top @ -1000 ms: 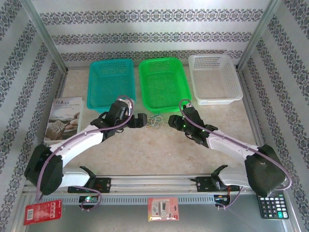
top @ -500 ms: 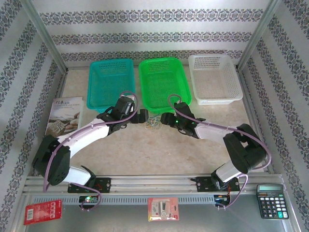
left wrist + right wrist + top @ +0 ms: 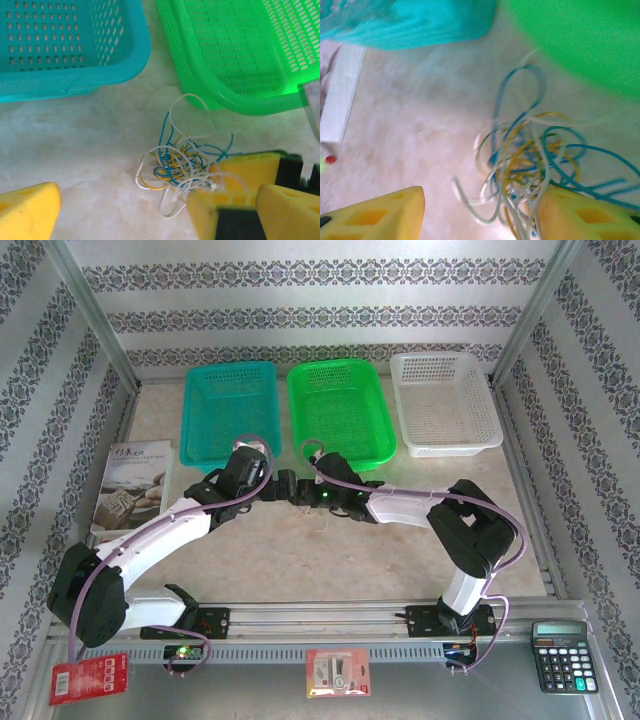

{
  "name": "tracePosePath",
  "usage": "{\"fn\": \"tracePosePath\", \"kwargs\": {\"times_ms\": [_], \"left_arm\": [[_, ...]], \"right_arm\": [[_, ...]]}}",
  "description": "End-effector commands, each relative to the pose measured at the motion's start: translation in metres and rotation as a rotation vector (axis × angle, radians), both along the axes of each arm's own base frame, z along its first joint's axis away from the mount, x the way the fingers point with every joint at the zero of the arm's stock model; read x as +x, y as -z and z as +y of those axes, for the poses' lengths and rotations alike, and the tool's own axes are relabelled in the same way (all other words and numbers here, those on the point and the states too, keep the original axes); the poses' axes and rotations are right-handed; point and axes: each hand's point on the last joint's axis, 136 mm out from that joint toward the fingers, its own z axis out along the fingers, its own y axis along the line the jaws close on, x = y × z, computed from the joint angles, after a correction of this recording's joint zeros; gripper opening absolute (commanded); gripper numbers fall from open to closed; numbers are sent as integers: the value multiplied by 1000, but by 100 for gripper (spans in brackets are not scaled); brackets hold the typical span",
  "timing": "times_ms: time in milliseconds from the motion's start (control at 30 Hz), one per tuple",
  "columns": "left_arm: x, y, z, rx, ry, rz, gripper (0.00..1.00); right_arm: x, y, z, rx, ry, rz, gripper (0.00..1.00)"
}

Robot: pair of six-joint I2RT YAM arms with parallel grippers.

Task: Untangle the cables

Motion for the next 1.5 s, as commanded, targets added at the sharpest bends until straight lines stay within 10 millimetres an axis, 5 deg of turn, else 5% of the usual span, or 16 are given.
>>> {"fn": "tracePosePath", "kwargs": {"times_ms": [0,200,433,667,1033,1467], "left_arm": [[-6,-2,5,1,-22,-1,100],[-7,-5,3,-9,-16,-3,100],[-12,-4,2,-34,-12,6,100],[-16,1,6,-27,-18,14,100],[-17,-1,5,-44,-18,12,100],[-18,1,5,-54,-22,15,100]], "right_arm": [[-11,-29,12,57,-54,-37,61],[-17,-43,-34,43,60,-71,62],[-44,-21,-77,-9,142,-28,59],[-64,8,-70,-48,116,24,55],[-53,30,-50,-90,90,41,36],[-52,45,-43,-121,68,56,32]]}}
